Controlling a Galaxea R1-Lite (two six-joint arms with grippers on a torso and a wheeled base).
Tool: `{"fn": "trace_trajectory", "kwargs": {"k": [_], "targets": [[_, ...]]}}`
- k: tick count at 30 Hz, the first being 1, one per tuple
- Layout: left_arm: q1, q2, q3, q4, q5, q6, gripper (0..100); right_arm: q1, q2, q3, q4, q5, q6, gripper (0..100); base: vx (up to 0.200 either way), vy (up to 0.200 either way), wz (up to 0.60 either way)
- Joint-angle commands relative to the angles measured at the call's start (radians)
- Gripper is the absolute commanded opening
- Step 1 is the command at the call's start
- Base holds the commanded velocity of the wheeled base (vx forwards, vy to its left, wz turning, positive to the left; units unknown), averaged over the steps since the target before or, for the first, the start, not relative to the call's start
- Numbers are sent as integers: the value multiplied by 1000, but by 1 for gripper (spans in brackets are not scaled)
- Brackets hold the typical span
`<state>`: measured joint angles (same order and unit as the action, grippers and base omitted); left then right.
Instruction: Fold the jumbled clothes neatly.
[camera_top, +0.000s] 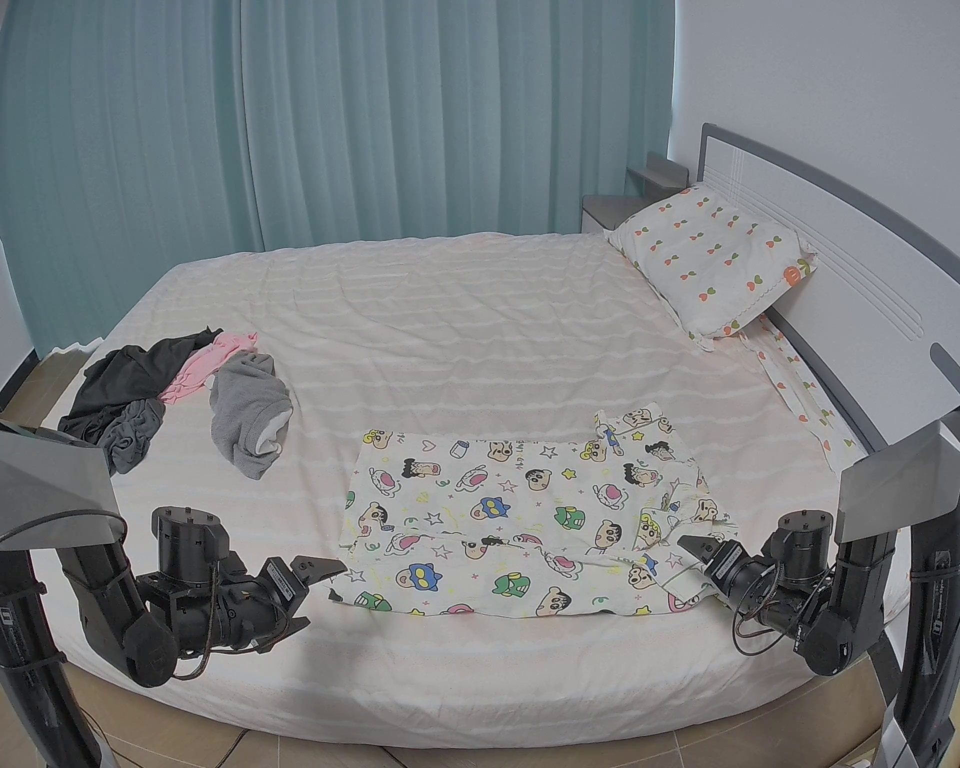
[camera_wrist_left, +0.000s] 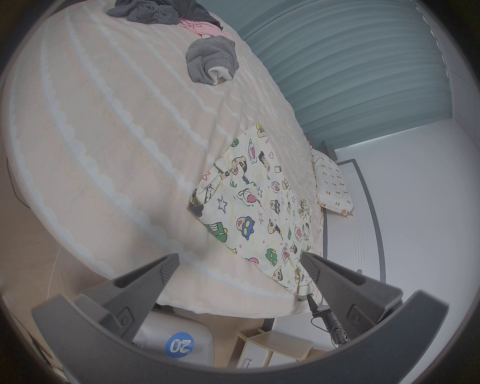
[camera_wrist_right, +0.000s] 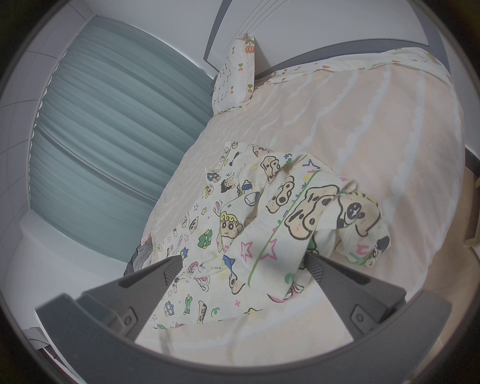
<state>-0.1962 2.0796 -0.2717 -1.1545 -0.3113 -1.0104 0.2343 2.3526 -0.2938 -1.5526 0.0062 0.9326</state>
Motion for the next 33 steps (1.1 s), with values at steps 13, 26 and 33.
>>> {"fn": "trace_trajectory", "kwargs": {"k": [13, 26, 33], "targets": [[-28, 27, -1, -19, 60, -2, 100, 4, 8, -21, -11, 1, 0, 0, 0, 0, 0], [-28, 40, 6, -59, 60, -2, 100, 40, -64, -67, 11, 5, -18, 0, 0, 0, 0], [-28, 40, 6, -59, 60, -2, 100, 46, -202, -283, 335, 43, -64, 0, 0, 0, 0]]}}
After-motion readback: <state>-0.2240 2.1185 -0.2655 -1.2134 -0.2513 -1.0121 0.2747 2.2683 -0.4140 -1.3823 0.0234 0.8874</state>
